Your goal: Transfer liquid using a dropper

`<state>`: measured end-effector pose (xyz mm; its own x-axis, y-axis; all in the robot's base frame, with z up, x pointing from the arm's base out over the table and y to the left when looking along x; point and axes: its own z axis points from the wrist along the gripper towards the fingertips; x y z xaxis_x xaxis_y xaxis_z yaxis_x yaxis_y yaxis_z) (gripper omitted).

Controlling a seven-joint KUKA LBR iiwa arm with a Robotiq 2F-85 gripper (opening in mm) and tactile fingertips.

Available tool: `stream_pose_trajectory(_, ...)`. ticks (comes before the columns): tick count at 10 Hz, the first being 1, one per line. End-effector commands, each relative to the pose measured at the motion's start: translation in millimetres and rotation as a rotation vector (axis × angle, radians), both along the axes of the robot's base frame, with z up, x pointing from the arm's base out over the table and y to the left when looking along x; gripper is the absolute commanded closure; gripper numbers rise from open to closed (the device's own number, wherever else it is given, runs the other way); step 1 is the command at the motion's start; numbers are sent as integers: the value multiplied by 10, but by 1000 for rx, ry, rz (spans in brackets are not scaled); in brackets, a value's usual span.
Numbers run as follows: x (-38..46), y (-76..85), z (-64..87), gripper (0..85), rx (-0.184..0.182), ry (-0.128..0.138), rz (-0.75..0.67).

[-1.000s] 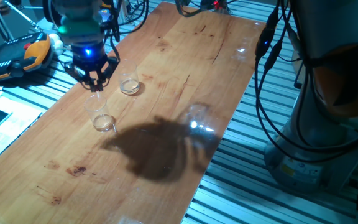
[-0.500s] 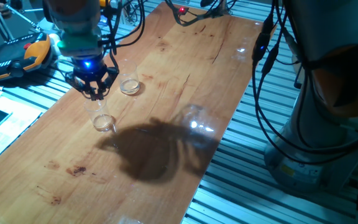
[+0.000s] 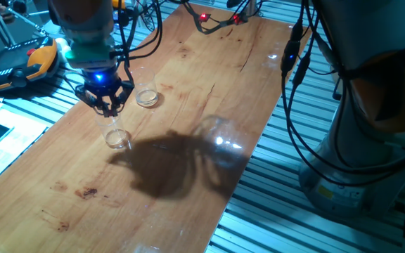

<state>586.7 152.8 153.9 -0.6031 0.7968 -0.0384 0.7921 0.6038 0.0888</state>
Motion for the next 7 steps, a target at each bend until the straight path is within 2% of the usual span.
stream_pose_trajectory(1, 10, -8, -39, 683, 2, 0, -4)
stream_pose_trajectory(7, 54, -62, -208, 680, 11, -1, -21)
